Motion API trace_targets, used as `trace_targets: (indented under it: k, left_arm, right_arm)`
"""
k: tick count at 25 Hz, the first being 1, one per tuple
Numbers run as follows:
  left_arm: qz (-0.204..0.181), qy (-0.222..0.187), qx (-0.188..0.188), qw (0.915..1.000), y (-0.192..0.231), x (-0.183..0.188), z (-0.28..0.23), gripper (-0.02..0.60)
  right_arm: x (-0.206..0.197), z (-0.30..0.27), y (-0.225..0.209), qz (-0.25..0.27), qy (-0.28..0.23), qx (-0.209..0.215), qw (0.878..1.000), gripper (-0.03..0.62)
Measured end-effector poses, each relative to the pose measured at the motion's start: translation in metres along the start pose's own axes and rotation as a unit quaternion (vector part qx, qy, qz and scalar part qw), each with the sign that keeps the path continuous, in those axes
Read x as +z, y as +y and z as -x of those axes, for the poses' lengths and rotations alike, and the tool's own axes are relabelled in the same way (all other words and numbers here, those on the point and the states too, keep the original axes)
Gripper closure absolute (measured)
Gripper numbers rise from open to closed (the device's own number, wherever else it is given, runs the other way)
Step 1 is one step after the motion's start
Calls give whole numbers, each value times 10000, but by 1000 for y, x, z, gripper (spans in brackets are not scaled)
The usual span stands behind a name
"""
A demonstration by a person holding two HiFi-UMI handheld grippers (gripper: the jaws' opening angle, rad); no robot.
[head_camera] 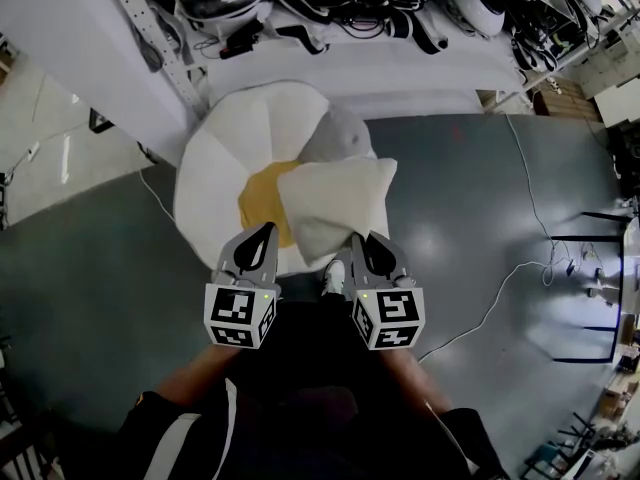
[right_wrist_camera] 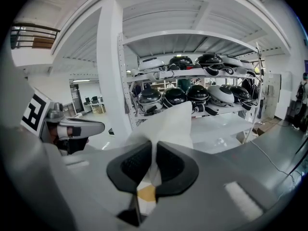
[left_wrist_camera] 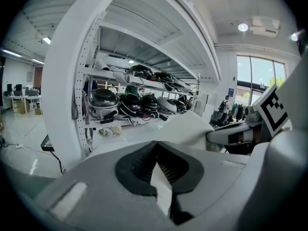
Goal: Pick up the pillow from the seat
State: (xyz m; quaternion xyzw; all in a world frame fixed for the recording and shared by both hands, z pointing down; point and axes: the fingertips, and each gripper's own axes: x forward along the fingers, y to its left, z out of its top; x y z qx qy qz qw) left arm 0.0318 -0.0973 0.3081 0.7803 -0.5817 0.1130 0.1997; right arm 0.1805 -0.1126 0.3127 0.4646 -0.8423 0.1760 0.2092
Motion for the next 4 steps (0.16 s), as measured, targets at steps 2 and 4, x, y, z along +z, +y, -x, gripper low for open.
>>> trace_targets:
  k: [2, 4]
  left_arm:
    - [1, -6, -12, 10000, -1, 0, -1, 578]
    - [4, -2, -21, 10000, -2, 0, -1, 578]
  right_arm:
    - [0, 0, -1, 1, 0, -10, 10000, 568]
    - [-1, 1, -2, -2, 9, -22, 10000, 568]
